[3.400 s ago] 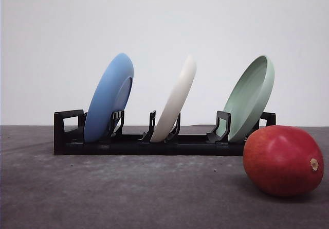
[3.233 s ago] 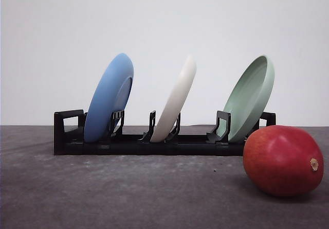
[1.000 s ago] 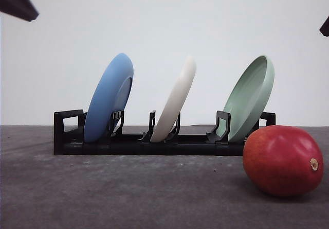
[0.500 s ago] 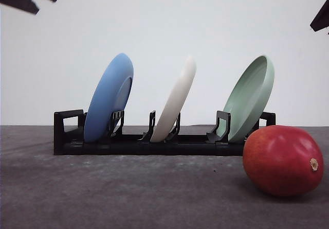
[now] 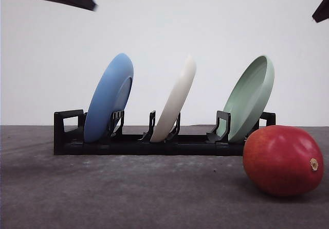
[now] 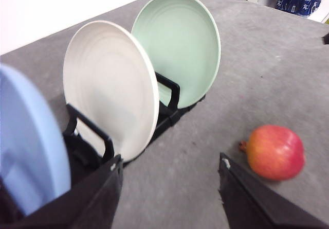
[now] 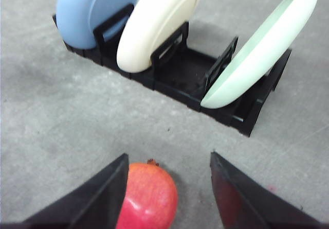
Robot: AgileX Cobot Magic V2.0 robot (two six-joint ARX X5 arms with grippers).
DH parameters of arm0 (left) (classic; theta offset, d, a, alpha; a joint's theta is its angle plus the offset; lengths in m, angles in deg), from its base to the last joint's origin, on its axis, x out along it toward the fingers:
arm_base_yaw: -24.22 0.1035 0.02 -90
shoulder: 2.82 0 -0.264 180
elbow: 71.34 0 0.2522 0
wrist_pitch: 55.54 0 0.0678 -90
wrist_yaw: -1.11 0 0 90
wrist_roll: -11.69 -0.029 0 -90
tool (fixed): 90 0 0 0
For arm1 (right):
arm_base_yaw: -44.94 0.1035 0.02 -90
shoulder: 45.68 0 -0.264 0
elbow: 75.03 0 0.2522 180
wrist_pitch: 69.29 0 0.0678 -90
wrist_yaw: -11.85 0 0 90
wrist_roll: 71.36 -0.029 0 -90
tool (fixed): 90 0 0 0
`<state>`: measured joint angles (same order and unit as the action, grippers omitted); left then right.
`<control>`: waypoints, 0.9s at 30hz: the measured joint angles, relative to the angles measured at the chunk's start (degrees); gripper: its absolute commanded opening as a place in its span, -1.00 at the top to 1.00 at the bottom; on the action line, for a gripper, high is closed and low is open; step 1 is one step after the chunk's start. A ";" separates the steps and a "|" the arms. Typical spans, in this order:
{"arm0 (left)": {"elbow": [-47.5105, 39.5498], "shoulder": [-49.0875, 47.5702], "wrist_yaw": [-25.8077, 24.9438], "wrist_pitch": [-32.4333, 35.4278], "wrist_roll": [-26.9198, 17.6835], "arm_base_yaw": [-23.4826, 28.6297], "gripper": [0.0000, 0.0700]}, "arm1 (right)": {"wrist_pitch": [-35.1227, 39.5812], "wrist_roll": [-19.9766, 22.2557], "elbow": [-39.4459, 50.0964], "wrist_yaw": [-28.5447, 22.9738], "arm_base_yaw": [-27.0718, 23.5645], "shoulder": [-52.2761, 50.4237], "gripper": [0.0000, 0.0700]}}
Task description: Place pomegranate in white plate
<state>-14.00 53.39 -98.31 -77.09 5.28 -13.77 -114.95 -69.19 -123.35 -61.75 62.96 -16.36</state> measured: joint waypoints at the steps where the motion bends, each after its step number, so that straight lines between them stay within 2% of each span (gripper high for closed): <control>1: 0.00 1.65 0.94 1.92 0.00 -0.72 -0.01 | 0.00 0.00 0.00 0.01 0.00 -0.14 0.08; 7: 0.35 11.46 6.47 12.95 0.01 -4.41 0.00 | -0.01 0.00 0.00 0.01 0.00 -0.15 0.08; 12: 3.10 19.23 10.39 18.19 0.36 -6.28 0.00 | -0.01 0.00 0.00 0.01 0.00 -0.15 0.08; 16: 6.85 25.62 12.39 19.09 0.62 -6.73 0.00 | -0.02 0.00 0.00 0.00 0.00 -0.15 0.08; 27: 15.44 39.58 13.94 19.31 1.31 -6.79 0.00 | -0.01 0.00 0.00 0.00 0.00 -0.15 0.08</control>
<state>1.44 92.97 -84.37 -57.78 6.59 -20.55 -114.96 -69.19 -123.35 -61.75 62.96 -16.52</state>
